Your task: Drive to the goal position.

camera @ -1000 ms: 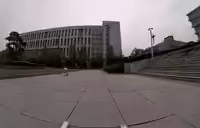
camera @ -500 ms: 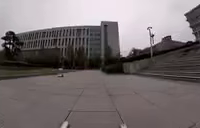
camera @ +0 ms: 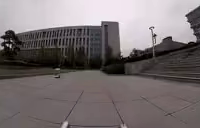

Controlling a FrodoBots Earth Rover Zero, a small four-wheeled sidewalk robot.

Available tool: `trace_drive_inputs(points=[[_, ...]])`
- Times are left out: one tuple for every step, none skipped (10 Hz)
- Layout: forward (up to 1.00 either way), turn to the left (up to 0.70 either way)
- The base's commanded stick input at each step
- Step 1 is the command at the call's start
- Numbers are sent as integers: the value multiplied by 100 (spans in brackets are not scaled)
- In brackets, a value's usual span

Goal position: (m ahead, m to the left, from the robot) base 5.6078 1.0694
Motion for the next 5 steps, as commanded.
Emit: trace_drive_inputs(points=[[70, 0], [70, 0], [70, 0], [70, 0], [70, 0]])
